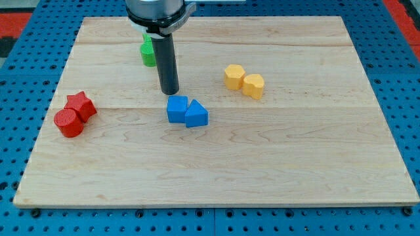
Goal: Push the green star along with green circle towards the blue cube
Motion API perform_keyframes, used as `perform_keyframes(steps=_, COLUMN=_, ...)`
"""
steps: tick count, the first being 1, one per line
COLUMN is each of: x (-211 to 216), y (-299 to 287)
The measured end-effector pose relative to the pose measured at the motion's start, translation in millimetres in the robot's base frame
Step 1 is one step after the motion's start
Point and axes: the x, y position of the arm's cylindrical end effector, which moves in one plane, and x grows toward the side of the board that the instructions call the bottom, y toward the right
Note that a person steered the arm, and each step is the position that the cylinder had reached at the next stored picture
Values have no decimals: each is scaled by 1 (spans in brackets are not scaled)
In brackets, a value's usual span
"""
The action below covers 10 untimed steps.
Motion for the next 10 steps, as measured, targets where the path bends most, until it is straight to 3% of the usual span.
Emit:
perform_keyframes(steps=1, x=6, y=58)
perform_keyframes(steps=2, x=3, y=35)
perform_keyframes(steps=4, x=-158, y=23)
perform_keyframes(steps=5, x=-176, y=-27)
perform_keyframes(steps=7, x=-99, y=-57)
perform_keyframes(steps=8, x=-60, y=-40)
perform_keyframes(steps=10, x=17, y=-101)
